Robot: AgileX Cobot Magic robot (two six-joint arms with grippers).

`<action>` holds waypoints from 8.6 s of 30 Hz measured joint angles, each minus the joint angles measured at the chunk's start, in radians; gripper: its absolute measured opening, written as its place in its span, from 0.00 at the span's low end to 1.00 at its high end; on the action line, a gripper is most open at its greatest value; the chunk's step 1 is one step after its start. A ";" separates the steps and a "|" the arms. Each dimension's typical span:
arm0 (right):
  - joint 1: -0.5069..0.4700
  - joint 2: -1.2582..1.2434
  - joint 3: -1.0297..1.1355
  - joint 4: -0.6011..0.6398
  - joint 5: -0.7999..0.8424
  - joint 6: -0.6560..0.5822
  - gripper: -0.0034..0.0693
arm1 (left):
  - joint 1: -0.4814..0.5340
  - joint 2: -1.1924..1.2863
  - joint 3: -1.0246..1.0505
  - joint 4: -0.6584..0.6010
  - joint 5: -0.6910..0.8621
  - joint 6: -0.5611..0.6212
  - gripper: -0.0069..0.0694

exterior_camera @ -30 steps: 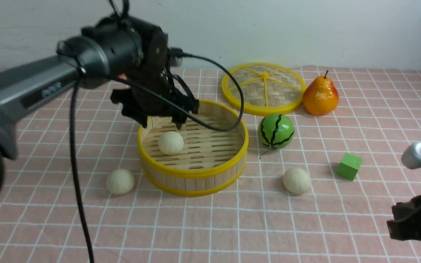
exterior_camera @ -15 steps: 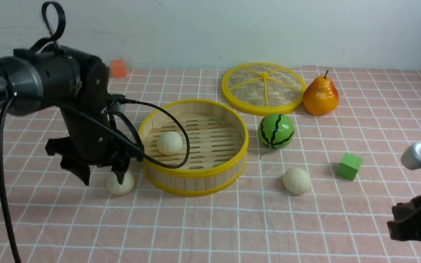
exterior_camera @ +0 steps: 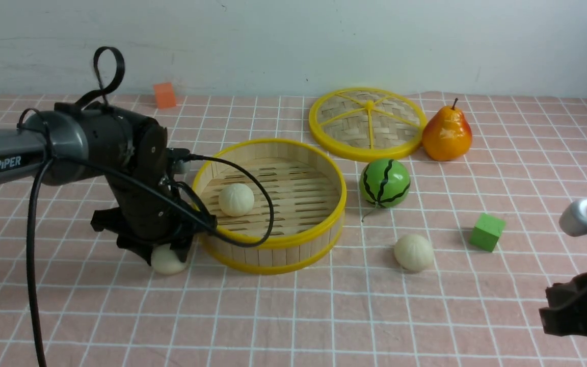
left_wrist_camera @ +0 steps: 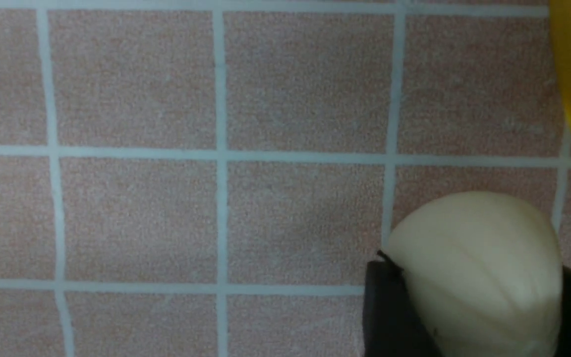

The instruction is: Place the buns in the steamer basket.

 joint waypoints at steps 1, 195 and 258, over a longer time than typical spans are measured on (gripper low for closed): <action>0.000 0.000 0.000 0.005 0.000 0.000 0.11 | 0.000 -0.001 -0.001 0.001 0.000 0.000 0.43; -0.262 -1.059 0.611 -0.063 -0.153 0.013 0.03 | -0.190 -1.357 0.879 0.346 -0.073 -0.333 0.39; -0.262 -1.060 0.602 -0.089 -0.054 0.029 0.09 | 0.258 -1.997 1.414 -0.129 -0.370 0.125 0.07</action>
